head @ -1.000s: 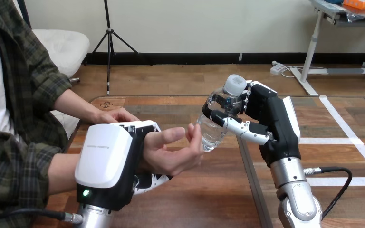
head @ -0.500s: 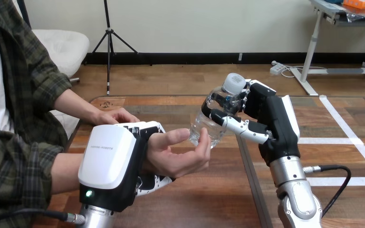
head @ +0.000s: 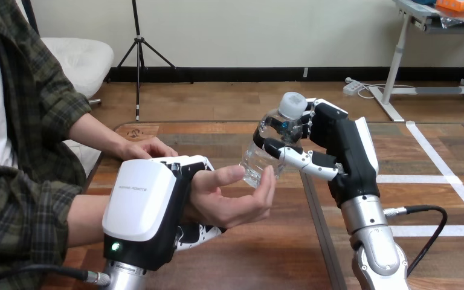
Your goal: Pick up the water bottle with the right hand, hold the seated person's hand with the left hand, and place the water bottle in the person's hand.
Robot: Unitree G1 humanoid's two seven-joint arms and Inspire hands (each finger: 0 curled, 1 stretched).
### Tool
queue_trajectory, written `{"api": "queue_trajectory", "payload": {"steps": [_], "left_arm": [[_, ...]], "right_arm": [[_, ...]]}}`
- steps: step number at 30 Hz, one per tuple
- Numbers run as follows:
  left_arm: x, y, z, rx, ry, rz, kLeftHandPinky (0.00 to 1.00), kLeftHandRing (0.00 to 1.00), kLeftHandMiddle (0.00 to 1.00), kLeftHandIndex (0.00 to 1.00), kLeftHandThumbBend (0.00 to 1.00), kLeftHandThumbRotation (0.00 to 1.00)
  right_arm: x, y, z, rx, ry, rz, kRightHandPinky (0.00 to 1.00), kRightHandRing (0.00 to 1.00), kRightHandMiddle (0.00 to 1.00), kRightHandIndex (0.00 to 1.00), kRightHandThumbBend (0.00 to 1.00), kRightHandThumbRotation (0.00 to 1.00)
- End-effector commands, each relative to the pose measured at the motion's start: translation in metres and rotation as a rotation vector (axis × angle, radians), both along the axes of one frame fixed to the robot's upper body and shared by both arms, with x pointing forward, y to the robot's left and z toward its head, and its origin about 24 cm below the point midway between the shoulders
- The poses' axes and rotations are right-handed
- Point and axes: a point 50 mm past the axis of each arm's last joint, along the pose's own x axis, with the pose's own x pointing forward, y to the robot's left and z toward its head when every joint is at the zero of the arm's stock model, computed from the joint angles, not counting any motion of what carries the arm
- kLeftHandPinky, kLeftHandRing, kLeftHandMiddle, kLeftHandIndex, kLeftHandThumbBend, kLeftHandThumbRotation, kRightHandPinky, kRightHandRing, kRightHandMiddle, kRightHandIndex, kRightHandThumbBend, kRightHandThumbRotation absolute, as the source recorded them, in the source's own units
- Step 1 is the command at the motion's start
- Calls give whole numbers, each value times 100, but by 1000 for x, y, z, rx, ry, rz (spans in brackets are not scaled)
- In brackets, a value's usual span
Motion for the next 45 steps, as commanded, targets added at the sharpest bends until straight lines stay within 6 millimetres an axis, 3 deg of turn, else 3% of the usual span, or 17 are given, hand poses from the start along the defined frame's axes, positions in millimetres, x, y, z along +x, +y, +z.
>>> {"api": "queue_trajectory", "payload": {"steps": [1,25,45], "left_arm": [[5,-20,26,-51,-113,-106,28,35,40,42,88,0],[1,-21,23,-62,-103,-117,30,37,42,44,89,0],[3,-20,22,-60,-101,-106,31,38,44,46,90,0]], "right_arm": [[28,14,62,12,-243,34,48,44,47,57,71,0],[19,20,61,16,-278,90,46,43,47,57,71,0],[5,16,55,40,-277,132,34,38,45,55,71,0]]}}
